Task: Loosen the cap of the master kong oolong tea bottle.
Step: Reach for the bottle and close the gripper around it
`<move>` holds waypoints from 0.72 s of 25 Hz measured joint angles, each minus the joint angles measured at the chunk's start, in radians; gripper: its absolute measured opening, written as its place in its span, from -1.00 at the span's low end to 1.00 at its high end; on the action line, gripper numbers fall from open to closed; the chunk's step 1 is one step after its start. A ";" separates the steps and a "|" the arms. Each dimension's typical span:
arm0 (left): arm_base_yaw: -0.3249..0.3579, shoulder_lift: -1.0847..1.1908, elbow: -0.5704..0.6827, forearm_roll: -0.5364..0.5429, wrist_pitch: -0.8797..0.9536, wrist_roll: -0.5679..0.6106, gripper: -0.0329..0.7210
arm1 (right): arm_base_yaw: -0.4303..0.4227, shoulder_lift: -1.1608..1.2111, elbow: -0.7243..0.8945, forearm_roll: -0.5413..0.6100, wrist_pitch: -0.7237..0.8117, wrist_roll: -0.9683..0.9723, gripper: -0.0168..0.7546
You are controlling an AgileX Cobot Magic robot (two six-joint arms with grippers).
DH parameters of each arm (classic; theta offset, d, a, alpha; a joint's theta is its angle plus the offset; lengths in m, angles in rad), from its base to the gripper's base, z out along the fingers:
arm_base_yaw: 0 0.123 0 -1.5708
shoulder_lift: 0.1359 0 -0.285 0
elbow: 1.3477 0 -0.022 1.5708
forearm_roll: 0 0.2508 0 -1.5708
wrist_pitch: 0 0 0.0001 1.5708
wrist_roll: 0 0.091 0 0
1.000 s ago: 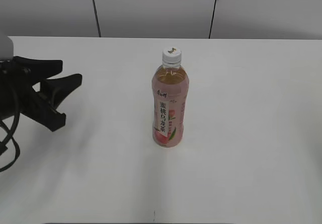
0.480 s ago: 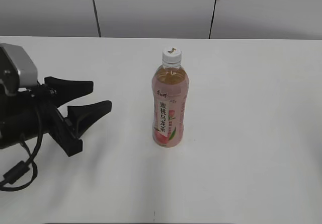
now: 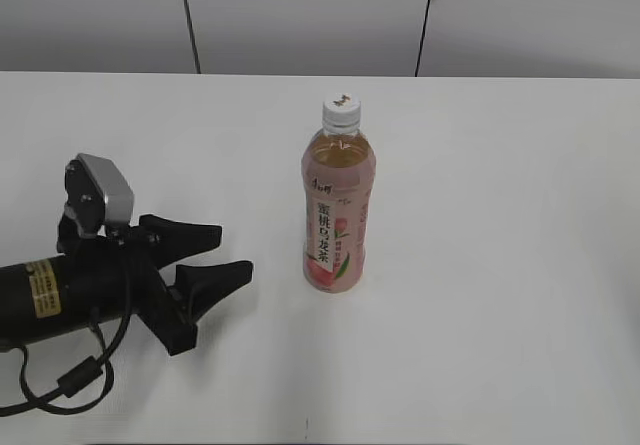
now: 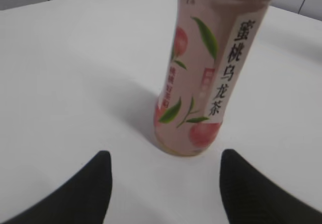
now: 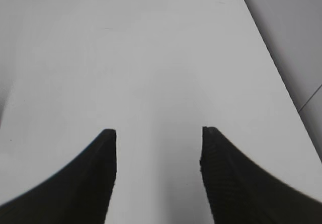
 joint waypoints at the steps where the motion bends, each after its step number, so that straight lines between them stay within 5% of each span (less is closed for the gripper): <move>1: -0.010 0.004 0.000 -0.002 0.000 0.000 0.19 | 0.000 0.000 0.000 0.000 0.000 0.000 0.11; 7: -0.029 0.005 0.000 -0.004 -0.006 0.000 -0.08 | 0.000 0.001 0.000 0.001 0.000 0.000 0.11; 18: -0.119 0.005 -0.029 -0.014 -0.008 -0.002 0.20 | 0.000 0.001 0.000 0.005 0.000 0.000 0.11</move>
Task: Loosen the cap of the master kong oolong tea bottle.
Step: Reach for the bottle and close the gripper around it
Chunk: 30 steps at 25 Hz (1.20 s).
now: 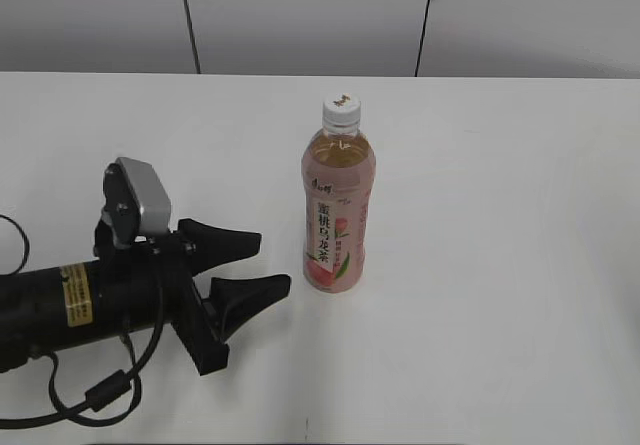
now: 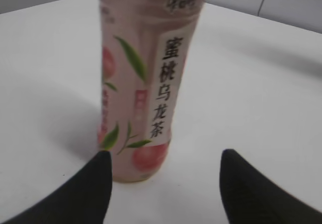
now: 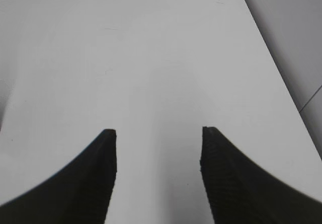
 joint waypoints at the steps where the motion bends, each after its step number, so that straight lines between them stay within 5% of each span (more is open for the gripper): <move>1: -0.014 0.000 0.000 0.000 0.000 0.000 0.20 | 0.000 0.000 0.000 0.004 -0.001 0.000 0.11; 10: -0.031 0.000 -0.013 -0.106 0.001 0.000 0.29 | 0.000 0.000 0.000 0.025 -0.001 0.000 0.11; 16: -0.031 0.008 -0.085 -0.087 0.001 0.000 0.56 | 0.000 0.000 0.000 0.026 -0.001 0.000 0.11; 24: -0.038 0.053 -0.168 -0.020 -0.003 0.000 0.60 | 0.000 0.000 0.000 0.027 -0.001 0.000 0.11; 30: -0.109 0.103 -0.213 -0.059 -0.002 0.000 0.61 | 0.000 0.000 0.000 0.027 -0.001 0.000 0.11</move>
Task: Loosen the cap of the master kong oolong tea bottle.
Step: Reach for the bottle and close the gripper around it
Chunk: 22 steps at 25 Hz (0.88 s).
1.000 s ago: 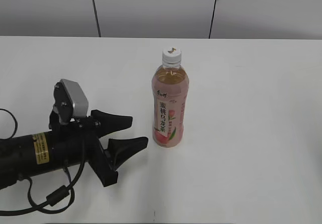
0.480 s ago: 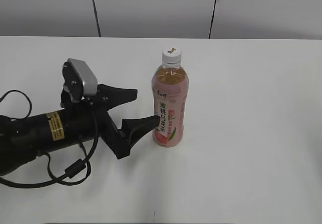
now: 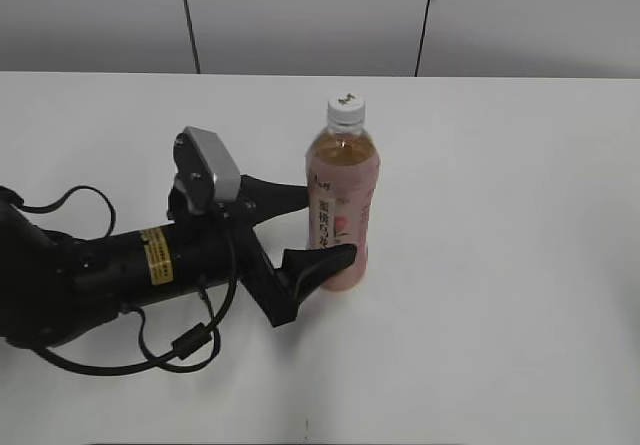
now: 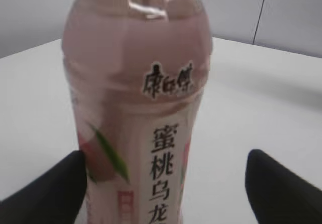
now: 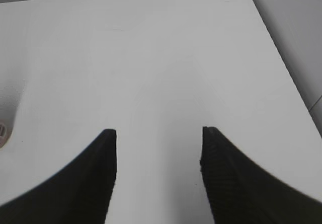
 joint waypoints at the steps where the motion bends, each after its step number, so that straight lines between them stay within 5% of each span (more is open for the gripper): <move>1: -0.010 0.008 -0.013 -0.019 -0.001 0.000 0.61 | 0.000 0.000 0.000 0.000 0.000 0.000 0.11; 22: -0.020 0.100 -0.185 -0.055 -0.002 -0.005 0.61 | 0.000 0.008 0.000 0.018 0.004 0.000 0.11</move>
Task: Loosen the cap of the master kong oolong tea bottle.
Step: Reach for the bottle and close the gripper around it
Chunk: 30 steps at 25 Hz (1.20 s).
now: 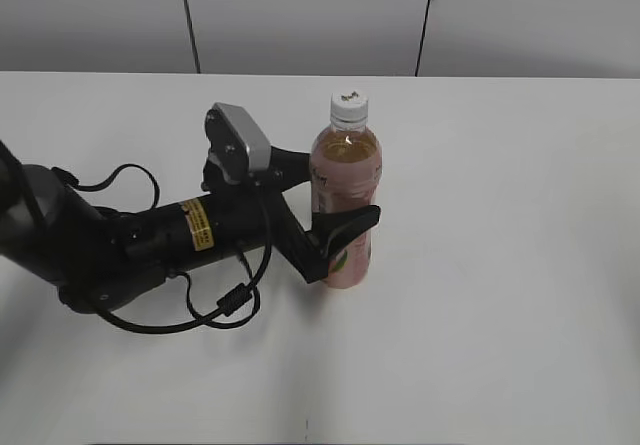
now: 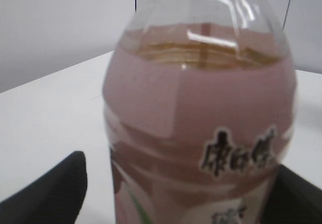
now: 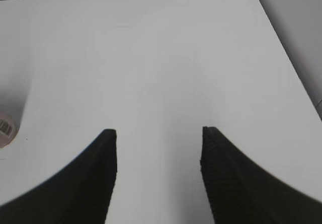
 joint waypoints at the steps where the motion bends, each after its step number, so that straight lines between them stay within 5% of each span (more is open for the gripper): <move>1: -0.001 0.000 -0.006 0.002 0.000 -0.005 0.61 | 0.000 0.000 0.000 0.013 0.000 0.000 0.11; 7: -0.002 0.001 -0.031 0.019 0.000 -0.018 0.56 | 0.000 0.001 0.000 0.084 0.000 -0.007 0.11; 12: -0.004 0.001 -0.032 0.039 -0.002 -0.021 0.15 | 0.000 0.031 -0.028 0.188 0.006 -0.155 0.11; 24: -0.004 -0.007 -0.040 0.150 -0.001 -0.022 0.15 | 0.000 0.544 -0.318 0.698 0.300 -0.543 -0.05; 30: -0.004 -0.075 -0.039 0.176 0.136 -0.030 0.15 | 0.019 0.687 -0.536 0.749 0.398 -0.512 -0.06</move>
